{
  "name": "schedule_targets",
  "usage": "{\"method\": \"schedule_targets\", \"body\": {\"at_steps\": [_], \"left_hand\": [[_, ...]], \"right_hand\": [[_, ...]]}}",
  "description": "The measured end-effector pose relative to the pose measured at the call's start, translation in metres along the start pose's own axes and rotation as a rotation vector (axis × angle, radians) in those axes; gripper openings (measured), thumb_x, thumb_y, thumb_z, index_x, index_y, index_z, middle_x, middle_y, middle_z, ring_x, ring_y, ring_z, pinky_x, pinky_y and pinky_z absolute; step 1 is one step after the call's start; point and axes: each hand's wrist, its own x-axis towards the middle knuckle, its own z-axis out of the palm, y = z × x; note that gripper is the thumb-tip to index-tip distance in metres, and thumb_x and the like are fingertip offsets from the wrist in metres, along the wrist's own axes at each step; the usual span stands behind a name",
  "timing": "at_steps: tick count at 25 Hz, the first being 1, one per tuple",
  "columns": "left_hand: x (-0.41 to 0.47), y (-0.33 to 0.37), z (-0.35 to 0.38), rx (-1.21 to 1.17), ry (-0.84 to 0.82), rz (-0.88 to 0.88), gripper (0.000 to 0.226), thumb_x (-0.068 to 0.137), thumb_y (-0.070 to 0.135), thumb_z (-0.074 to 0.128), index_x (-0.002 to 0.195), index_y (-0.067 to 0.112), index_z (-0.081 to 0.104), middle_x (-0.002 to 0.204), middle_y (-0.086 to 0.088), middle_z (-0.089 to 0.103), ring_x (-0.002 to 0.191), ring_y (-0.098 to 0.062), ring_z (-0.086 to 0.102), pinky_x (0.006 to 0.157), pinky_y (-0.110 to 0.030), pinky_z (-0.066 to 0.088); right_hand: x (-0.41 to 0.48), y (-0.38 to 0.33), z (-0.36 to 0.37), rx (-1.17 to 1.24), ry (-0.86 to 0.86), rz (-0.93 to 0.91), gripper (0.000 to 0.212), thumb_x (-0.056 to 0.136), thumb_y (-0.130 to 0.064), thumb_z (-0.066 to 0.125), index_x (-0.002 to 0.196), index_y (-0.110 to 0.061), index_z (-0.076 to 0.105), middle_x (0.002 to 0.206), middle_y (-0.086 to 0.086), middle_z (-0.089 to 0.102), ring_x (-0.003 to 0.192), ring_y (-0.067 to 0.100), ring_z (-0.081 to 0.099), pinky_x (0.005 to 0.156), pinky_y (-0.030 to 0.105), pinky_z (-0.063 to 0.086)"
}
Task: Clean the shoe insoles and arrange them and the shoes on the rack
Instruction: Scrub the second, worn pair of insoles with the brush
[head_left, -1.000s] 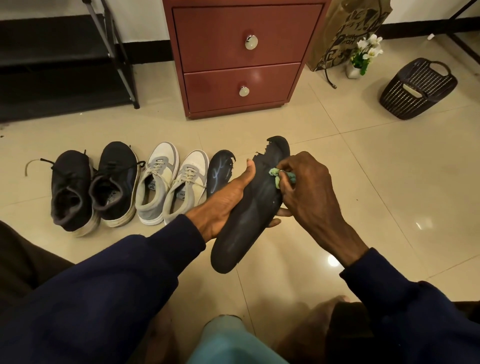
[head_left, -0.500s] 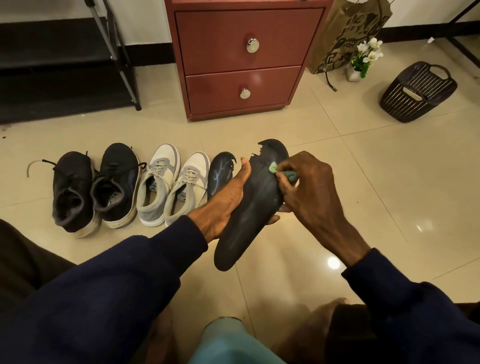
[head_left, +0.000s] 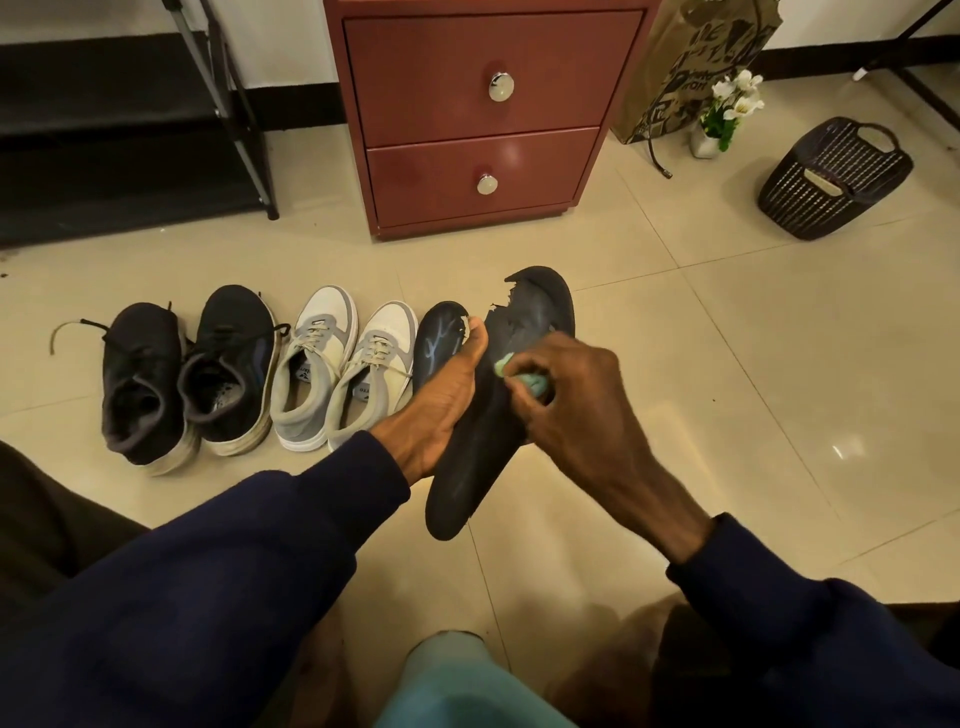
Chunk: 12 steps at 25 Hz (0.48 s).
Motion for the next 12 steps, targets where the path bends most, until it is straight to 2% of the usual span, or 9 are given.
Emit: {"method": "schedule_targets", "body": {"at_steps": [2, 5, 8, 12], "left_hand": [[0.0, 0.002, -0.004, 0.03, 0.032, 0.039, 0.065, 0.098, 0.07, 0.041, 0.117, 0.016, 0.073, 0.115, -0.012, 0.076, 0.095, -0.025, 0.076, 0.089, -0.04, 0.061], [0.001, 0.002, 0.0, -0.021, -0.032, 0.001, 0.071, 0.097, 0.072, 0.041, 0.136, 0.017, 0.062, 0.122, -0.013, 0.073, 0.099, -0.029, 0.074, 0.095, -0.049, 0.056], [0.001, 0.0, 0.005, -0.024, -0.036, -0.023, 0.072, 0.096, 0.073, 0.041, 0.138, 0.017, 0.06, 0.125, -0.014, 0.072, 0.102, -0.031, 0.074, 0.089, -0.05, 0.059], [0.002, 0.0, -0.006, -0.009, 0.009, 0.038, 0.065, 0.098, 0.07, 0.043, 0.124, 0.016, 0.071, 0.118, -0.011, 0.075, 0.104, -0.027, 0.075, 0.09, -0.041, 0.06]], "right_hand": [[-0.003, -0.008, 0.002, 0.03, -0.105, -0.043, 0.011, 0.081, -0.009, 0.078, 0.09, -0.015, 0.076, 0.091, 0.002, 0.071, 0.078, 0.012, 0.065, 0.076, 0.029, 0.058], [0.017, 0.015, -0.015, -0.108, 0.081, 0.05, 0.011, 0.079, -0.009, 0.08, 0.088, -0.013, 0.074, 0.09, 0.006, 0.069, 0.076, 0.019, 0.064, 0.071, 0.033, 0.057], [0.019, 0.023, -0.019, -0.162, 0.178, 0.131, 0.015, 0.082, -0.011, 0.079, 0.095, -0.012, 0.073, 0.095, 0.008, 0.068, 0.08, 0.019, 0.064, 0.072, 0.028, 0.055], [-0.004, -0.007, 0.003, 0.017, -0.141, -0.051, 0.011, 0.084, -0.013, 0.077, 0.094, -0.014, 0.076, 0.093, 0.002, 0.071, 0.079, 0.01, 0.063, 0.077, 0.03, 0.058]]}}
